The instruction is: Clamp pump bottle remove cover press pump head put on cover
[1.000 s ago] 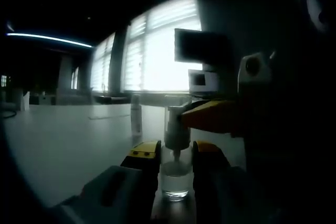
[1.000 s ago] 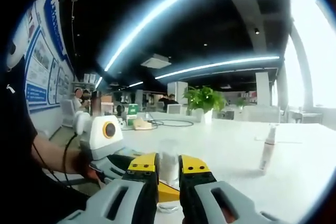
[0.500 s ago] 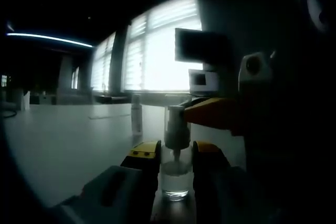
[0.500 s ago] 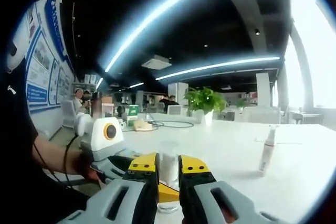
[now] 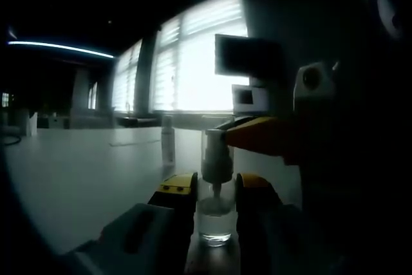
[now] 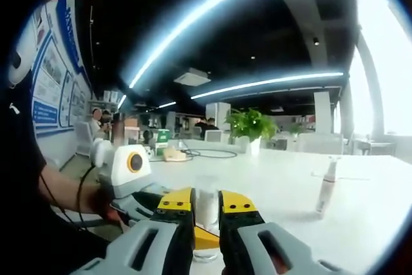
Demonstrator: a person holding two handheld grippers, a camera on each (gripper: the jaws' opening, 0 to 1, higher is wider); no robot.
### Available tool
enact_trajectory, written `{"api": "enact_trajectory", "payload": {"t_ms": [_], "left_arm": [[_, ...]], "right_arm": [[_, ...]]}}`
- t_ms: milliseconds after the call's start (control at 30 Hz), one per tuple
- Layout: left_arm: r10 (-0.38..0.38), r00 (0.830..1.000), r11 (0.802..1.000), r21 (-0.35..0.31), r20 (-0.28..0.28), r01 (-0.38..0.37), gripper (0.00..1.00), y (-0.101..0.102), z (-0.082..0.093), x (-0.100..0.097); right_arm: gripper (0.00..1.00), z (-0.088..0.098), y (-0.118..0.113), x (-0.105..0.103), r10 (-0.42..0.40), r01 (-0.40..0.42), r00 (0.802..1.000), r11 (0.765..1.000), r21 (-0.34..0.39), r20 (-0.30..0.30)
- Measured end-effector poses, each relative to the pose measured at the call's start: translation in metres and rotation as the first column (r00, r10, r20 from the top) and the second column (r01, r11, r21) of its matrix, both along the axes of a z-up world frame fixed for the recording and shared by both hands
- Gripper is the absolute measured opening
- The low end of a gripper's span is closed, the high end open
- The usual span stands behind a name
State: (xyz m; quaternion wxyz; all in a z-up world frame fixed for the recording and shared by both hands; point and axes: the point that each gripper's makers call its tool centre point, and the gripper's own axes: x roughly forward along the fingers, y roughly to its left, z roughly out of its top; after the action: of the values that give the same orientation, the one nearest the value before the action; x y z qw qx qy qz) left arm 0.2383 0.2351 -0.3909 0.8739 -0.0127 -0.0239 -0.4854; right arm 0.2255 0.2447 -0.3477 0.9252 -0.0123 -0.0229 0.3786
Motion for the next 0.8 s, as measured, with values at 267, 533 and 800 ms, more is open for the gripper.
{"api": "enact_trajectory", "payload": {"t_ms": [267, 533, 800], "left_arm": [[0.007, 1.0, 1.0, 0.002, 0.001, -0.007, 0.15, 0.0011, -0.0002, 0.0014], [0.004, 1.0, 1.0, 0.003, 0.002, -0.004, 0.14, 0.0015, -0.0007, 0.0015], [-0.003, 1.0, 1.0, 0.002, 0.002, 0.003, 0.15, 0.0, -0.0006, -0.0006]], "right_arm": [[0.08, 0.0032, 0.0005, -0.0003, -0.004, 0.004, 1.0, 1.0, 0.003, 0.005], [0.08, 0.004, 0.0011, -0.0007, -0.006, 0.006, 1.0, 1.0, 0.005, 0.01], [0.09, 0.0022, 0.0029, 0.0003, -0.007, 0.008, 1.0, 0.999, 0.043, -0.02]]}}
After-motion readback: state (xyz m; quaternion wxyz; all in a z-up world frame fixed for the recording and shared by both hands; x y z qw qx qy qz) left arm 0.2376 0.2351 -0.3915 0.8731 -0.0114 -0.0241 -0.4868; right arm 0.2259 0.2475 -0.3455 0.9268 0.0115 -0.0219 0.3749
